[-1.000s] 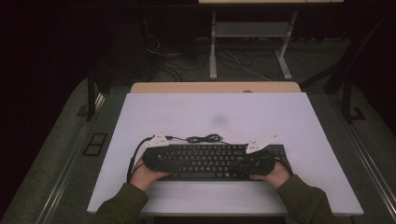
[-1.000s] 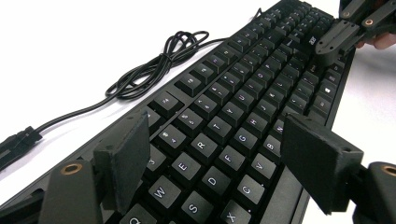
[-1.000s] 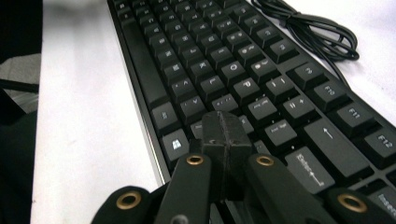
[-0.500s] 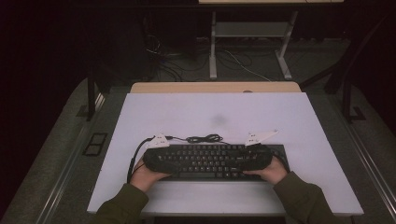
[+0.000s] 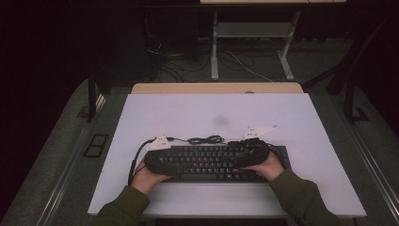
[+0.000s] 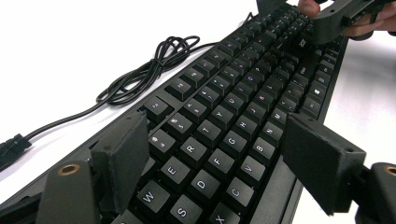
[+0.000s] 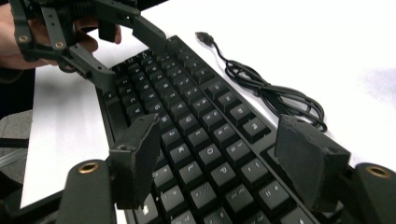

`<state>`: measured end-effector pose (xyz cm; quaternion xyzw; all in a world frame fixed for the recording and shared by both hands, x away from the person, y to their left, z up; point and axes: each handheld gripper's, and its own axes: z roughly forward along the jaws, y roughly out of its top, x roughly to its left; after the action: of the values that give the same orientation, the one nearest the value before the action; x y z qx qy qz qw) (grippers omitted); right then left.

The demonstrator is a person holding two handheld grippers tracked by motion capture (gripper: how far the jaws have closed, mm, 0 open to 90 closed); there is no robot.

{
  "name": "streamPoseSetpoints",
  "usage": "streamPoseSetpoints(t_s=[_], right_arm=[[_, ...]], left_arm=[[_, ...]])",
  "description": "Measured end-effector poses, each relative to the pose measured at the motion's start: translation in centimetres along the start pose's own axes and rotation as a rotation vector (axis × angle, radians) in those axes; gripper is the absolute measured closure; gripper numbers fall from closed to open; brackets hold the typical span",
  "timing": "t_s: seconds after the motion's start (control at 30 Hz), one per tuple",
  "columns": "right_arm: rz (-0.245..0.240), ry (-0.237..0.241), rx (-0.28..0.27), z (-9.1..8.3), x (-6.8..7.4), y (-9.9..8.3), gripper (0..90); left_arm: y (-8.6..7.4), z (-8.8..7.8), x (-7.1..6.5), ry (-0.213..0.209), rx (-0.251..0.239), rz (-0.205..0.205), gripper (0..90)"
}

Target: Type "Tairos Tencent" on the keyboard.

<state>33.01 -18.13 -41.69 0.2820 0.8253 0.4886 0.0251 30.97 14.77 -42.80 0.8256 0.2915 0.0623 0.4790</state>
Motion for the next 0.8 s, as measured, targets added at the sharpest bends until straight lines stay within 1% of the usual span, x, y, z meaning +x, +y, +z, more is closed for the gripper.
streamPoseSetpoints(t_s=[0.1, 0.23, 0.43, 0.5, 0.63, 0.73, 0.8], right_arm=[[-0.006, 0.000, -0.010, 0.3, 0.0, 0.3, 29.8], [-0.008, 0.003, -0.007, 0.8, 0.0, 0.5, 29.2], [-0.018, 0.003, -0.018, 1.3, 0.0, 1.0, 28.9], [-0.014, 0.002, -0.022, 1.4, 0.0, 1.2, 28.9], [-0.017, 0.005, -0.025, 1.8, 0.0, 1.5, 28.5], [-0.021, 0.005, -0.025, 2.1, 0.1, 1.5, 28.3], [-0.022, 0.004, -0.024, 2.1, 0.2, 1.4, 28.1]], left_arm=[[0.0, 0.0, 0.0, 0.002, 0.002, 0.001, 22.4], [0.0, 0.0, 0.0, 0.005, 0.000, 0.005, 22.5], [0.0, 0.0, 0.0, 0.009, 0.000, 0.008, 23.2], [0.0, -0.1, 0.0, 0.012, 0.001, 0.009, 23.6], [0.0, -0.2, 0.1, 0.005, 0.002, 0.014, 26.7], [0.0, -0.3, 0.1, 0.003, 0.005, 0.026, 30.4], [0.0, -0.4, 0.1, 0.004, 0.012, 0.034, 34.6]])
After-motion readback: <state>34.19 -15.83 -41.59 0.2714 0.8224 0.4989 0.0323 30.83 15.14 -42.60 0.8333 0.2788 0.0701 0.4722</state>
